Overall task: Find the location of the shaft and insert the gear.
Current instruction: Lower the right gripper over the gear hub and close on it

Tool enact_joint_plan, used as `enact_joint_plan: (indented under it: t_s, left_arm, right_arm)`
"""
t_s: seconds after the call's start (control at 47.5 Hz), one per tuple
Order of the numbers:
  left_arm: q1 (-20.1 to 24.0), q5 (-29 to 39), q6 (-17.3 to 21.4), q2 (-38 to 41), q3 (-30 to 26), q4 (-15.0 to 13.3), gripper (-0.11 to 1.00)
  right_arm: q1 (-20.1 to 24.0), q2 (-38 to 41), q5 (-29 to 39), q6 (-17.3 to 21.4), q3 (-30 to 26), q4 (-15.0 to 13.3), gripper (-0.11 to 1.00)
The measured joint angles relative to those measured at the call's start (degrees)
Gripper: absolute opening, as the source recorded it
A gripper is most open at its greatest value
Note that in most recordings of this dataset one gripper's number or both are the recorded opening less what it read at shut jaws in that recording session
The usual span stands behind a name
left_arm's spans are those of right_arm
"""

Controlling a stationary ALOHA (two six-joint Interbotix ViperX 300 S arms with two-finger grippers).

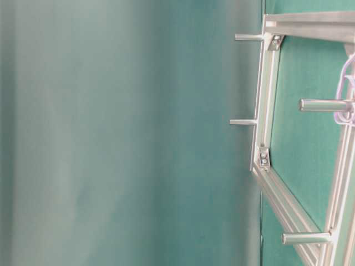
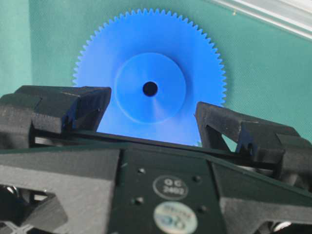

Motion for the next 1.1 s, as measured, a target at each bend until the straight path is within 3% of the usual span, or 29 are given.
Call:
enact_joint_plan:
  t_s: [1.096]
  left_arm:
    - [0.09,0.26,0.00,0.09,-0.09,0.00,0.00]
  right_arm:
    - [0.09,8.53,-5.27,0.97,-0.09,0.00,0.91]
